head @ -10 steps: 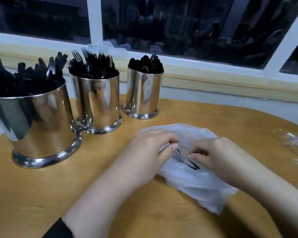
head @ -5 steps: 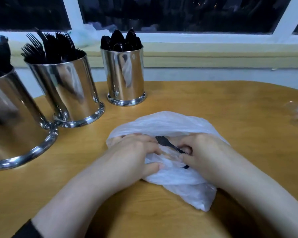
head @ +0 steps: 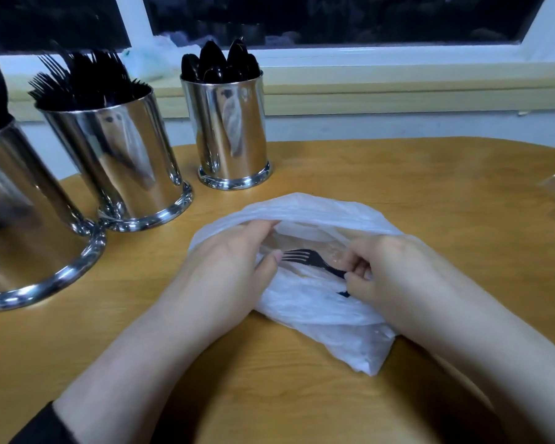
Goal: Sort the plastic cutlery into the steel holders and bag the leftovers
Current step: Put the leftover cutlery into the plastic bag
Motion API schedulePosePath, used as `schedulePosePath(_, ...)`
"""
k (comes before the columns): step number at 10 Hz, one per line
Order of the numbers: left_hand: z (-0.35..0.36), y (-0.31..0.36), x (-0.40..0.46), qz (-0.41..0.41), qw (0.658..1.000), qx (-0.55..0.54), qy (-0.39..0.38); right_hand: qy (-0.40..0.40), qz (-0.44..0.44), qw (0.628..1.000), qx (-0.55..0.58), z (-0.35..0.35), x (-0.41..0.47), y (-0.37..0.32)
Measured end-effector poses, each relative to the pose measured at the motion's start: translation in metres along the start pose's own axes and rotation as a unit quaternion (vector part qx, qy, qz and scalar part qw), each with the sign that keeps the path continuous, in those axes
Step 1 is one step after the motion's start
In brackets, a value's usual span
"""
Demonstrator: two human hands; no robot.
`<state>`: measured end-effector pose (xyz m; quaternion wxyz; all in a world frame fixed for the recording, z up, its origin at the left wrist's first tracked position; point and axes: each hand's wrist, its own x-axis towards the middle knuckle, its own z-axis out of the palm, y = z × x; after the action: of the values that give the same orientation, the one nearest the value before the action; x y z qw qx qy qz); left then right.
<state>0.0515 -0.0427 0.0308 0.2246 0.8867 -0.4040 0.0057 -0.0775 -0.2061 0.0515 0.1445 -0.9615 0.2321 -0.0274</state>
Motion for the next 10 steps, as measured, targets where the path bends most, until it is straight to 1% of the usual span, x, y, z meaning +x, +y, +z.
schedulePosePath(1, 0.0, -0.003, 0.0, 0.004, 1.0, -0.007, -0.01, 0.013, 0.002, 1.0, 0.012, -0.002, -0.003, 0.0)
schedulePosePath(2, -0.002, -0.005, -0.001, 0.016, 0.995, -0.103, -0.011, 0.062, -0.001, 0.996, 0.068, -0.002, -0.004, 0.004)
schedulePosePath(3, -0.007, -0.004, -0.004, 0.024, 0.973, -0.229, 0.022, 0.116, -0.018, 0.977, 0.178, -0.006, -0.005, 0.007)
schedulePosePath(4, -0.006, 0.004, -0.006, 0.042, 0.944, -0.327, 0.027, 0.113, -0.064, 0.957, 0.258, -0.009, -0.009, -0.001)
schedulePosePath(5, -0.002, 0.018, -0.007, 0.037, 0.885, -0.464, 0.025, 0.094, -0.101, 0.956, 0.258, -0.007, -0.013, -0.011)
schedulePosePath(6, -0.003, 0.027, -0.007, 0.014, 0.836, -0.544, 0.068, 0.087, -0.079, 0.969, 0.218, -0.01, -0.014, -0.008)
schedulePosePath(7, -0.017, 0.019, -0.006, -0.02, 0.787, -0.597, 0.153, 0.032, -0.048, 0.996, 0.075, -0.019, -0.016, 0.002)
schedulePosePath(8, -0.025, 0.012, -0.007, -0.043, 0.8, -0.58, 0.146, -0.055, -0.052, 0.997, -0.026, -0.018, -0.017, 0.004)
schedulePosePath(9, -0.016, 0.012, -0.007, -0.075, 0.874, -0.476, 0.069, -0.104, -0.069, 0.991, -0.055, -0.005, -0.013, 0.007)
schedulePosePath(10, -0.01, 0.016, -0.01, -0.071, 0.927, -0.367, -0.025, -0.097, -0.067, 0.992, -0.045, 0.003, -0.011, 0.013)
